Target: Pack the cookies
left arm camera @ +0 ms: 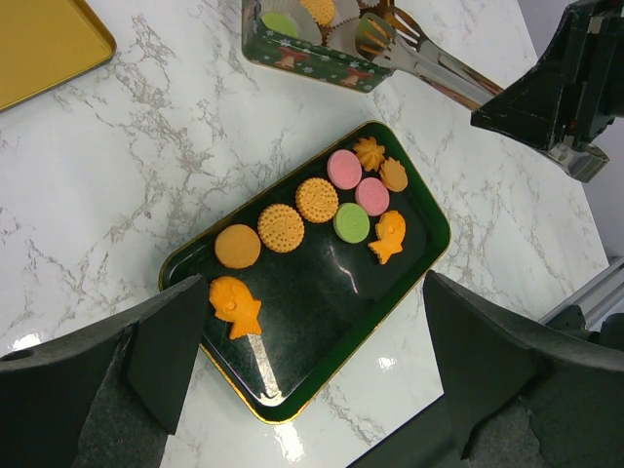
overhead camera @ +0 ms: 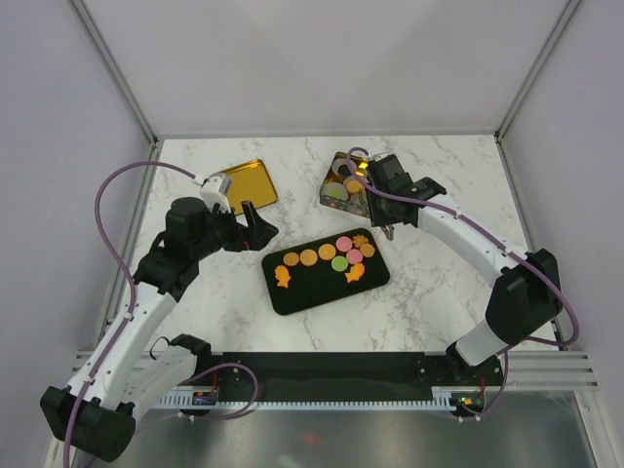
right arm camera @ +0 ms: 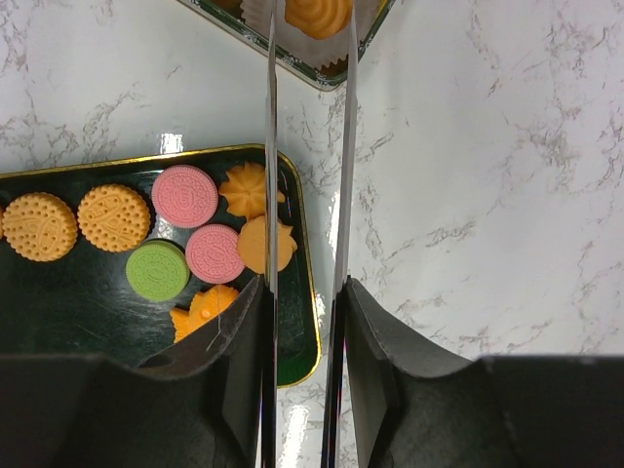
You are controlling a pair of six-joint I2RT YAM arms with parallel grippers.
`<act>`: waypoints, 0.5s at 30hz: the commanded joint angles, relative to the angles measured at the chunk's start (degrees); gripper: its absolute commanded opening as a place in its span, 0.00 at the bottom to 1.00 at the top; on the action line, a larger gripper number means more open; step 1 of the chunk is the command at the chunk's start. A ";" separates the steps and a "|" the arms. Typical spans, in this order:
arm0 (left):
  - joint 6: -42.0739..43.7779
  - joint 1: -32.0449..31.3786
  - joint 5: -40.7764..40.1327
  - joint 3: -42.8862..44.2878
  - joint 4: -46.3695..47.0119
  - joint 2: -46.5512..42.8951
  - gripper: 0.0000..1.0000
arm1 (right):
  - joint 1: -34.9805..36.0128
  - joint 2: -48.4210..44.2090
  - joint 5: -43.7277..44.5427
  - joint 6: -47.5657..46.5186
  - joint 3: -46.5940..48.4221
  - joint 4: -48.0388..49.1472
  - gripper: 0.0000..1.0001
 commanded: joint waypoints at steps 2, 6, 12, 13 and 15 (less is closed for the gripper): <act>0.77 -0.16 0.31 2.01 1.00 -0.43 0.99 | -0.33 -0.44 -0.42 -0.34 -0.46 2.86 0.41; 0.85 -0.16 0.22 2.01 0.92 -0.25 0.99 | -0.59 -0.35 -0.42 -0.52 -0.64 2.95 0.43; 0.77 -0.16 0.31 2.01 0.92 -0.17 0.99 | -0.77 -0.35 -0.69 -0.43 -0.90 3.22 0.46; 0.77 -0.16 0.31 2.01 0.92 -0.16 0.99 | -0.77 -0.35 -0.77 -0.43 -0.81 3.22 0.47; 0.77 -0.16 0.40 2.01 1.00 -0.08 0.99 | -0.86 -0.35 -0.86 -0.52 -0.90 3.30 0.47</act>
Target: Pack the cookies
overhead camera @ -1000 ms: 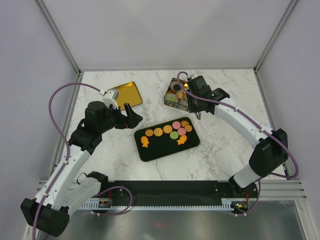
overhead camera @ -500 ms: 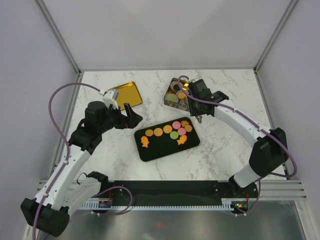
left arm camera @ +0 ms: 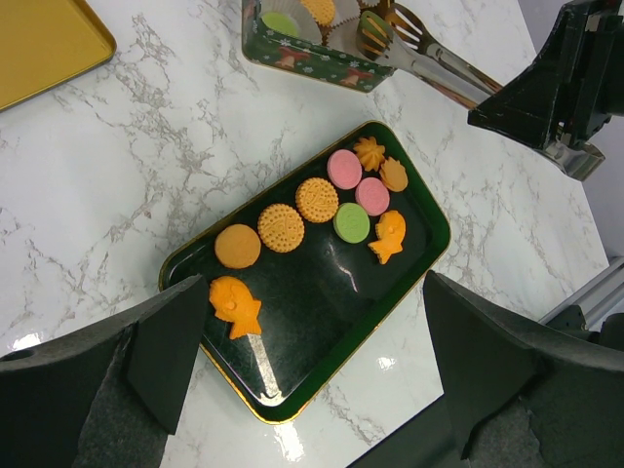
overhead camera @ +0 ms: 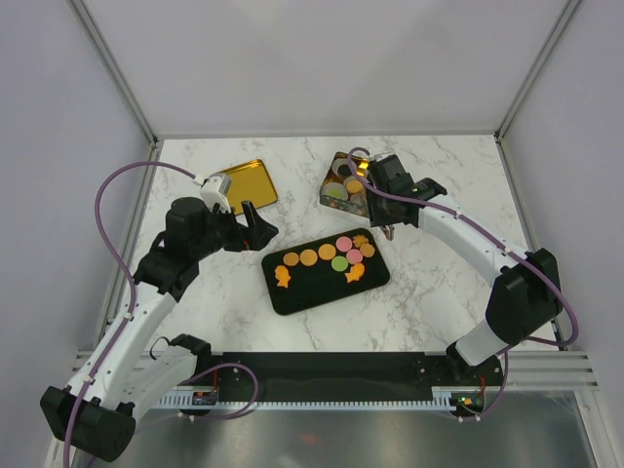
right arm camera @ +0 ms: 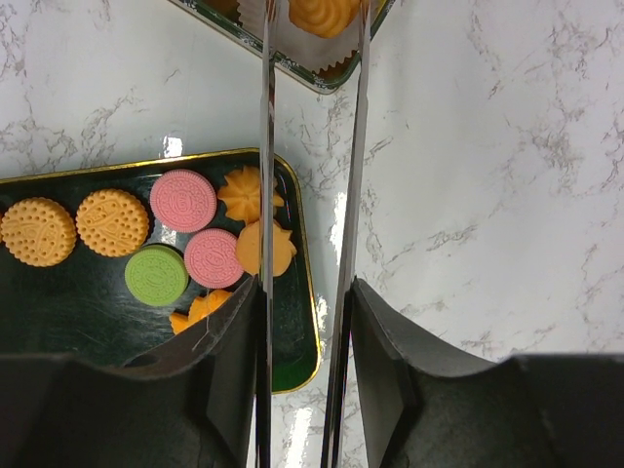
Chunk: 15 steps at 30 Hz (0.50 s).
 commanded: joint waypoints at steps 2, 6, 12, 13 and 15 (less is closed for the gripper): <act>0.77 -0.22 0.38 2.09 1.00 -0.10 0.99 | -0.27 -0.43 -0.36 -0.50 -0.01 2.04 0.47; 0.77 -0.14 0.29 2.01 0.92 -0.10 0.99 | -0.27 -0.43 -0.53 -0.67 0.17 2.04 0.49; 0.77 -0.14 0.29 2.01 0.92 -0.01 0.99 | -0.36 -0.61 -0.80 -0.76 0.00 1.86 0.50; 0.77 -0.14 0.29 2.01 0.92 -0.01 0.99 | -0.36 -0.61 -0.62 -0.85 -0.01 1.95 0.50; 0.77 -0.14 0.38 2.01 1.00 -0.01 0.99 | -0.36 -0.96 -0.53 -0.67 -0.09 1.86 0.50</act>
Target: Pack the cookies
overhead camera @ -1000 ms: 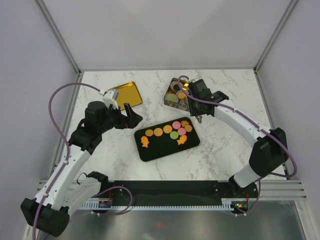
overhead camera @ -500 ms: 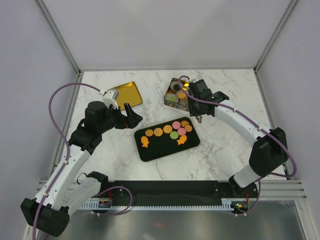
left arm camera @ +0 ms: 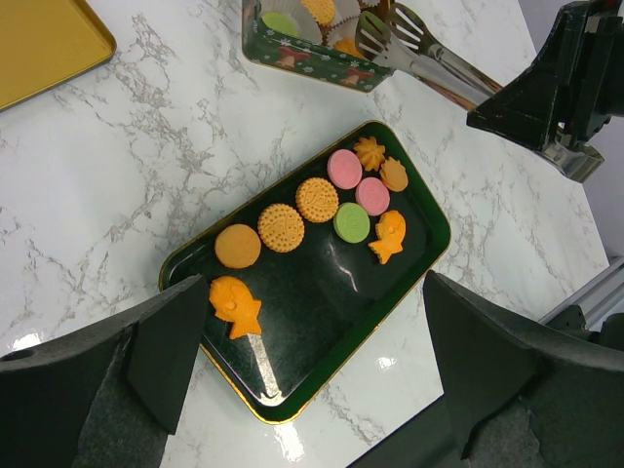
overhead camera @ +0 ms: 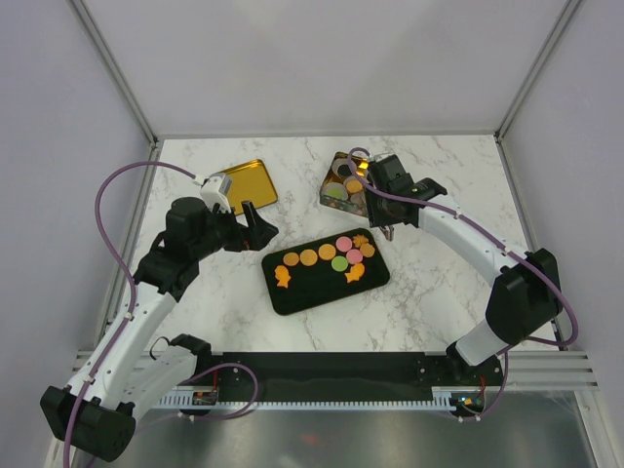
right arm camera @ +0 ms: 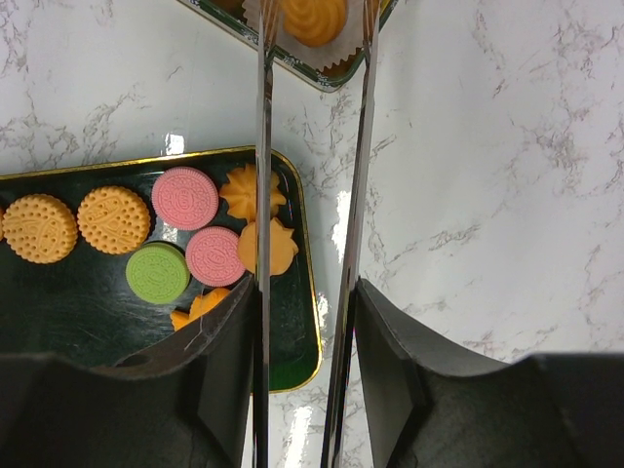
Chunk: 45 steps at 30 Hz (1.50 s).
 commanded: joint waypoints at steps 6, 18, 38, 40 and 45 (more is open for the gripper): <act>0.77 -0.16 0.47 2.09 1.00 -0.23 0.99 | -0.95 -2.54 -0.58 -1.20 2.43 0.85 0.50; 0.50 -0.16 1.52 2.01 1.18 -0.67 0.99 | -21.95 1.58 -4.01 4.24 2.26 10.85 0.51; 0.68 -0.16 0.20 1.83 1.27 -0.58 0.99 | -26.17 18.28 3.81 8.12 -6.61 25.02 0.70; 0.68 -0.16 0.11 1.83 1.27 -0.41 0.99 | -26.44 18.29 3.29 8.20 -8.19 25.20 0.77; 0.68 -0.16 -0.06 1.65 1.27 0.38 0.99 | -26.53 17.59 1.97 8.12 -10.66 25.72 0.91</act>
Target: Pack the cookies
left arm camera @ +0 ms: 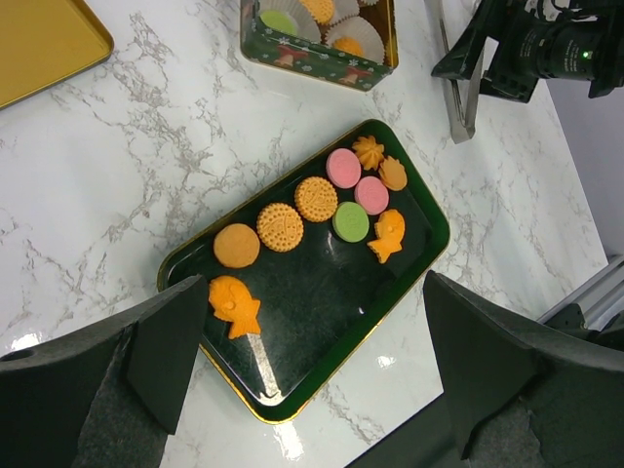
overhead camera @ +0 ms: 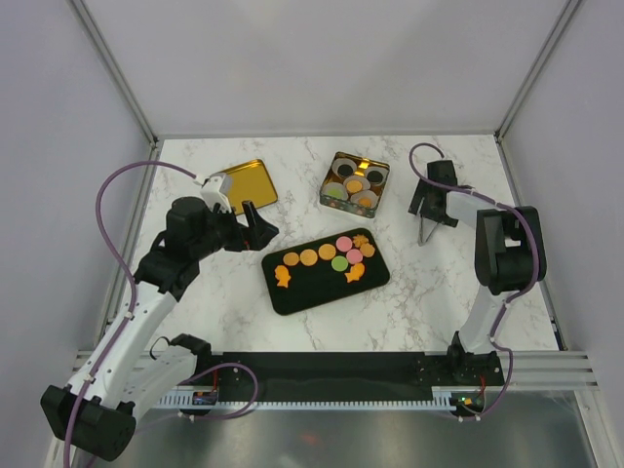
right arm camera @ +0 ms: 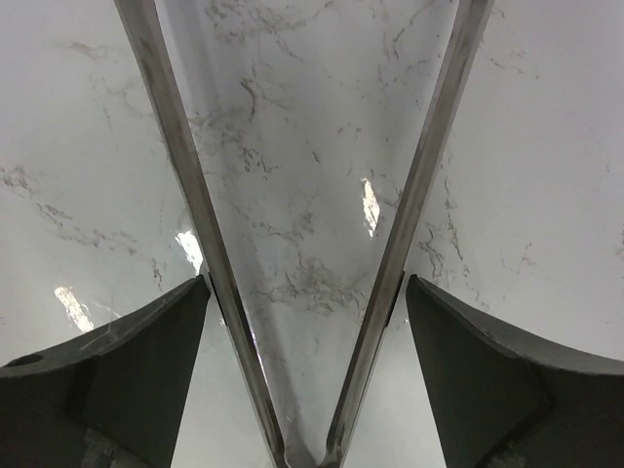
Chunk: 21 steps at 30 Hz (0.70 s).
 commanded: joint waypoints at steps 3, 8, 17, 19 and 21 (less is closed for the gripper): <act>0.85 -0.14 -1.64 1.57 1.25 0.76 0.99 | -0.23 -2.86 -0.41 0.58 -3.21 0.96 0.95; 0.77 -0.14 -4.88 1.48 1.07 1.64 0.99 | -0.23 -11.63 0.47 0.93 -3.75 -2.45 0.96; -4.94 0.56 -18.03 7.01 -2.00 9.62 0.99 | 5.82 -20.19 -4.37 0.49 3.54 -3.35 0.98; -6.87 1.79 -20.97 9.64 -2.09 14.26 0.98 | 8.72 -17.13 -5.06 0.40 8.26 -3.44 0.97; -7.75 3.45 -25.97 13.14 -2.01 20.49 0.95 | 11.00 -14.13 -6.29 0.49 12.05 -3.44 0.95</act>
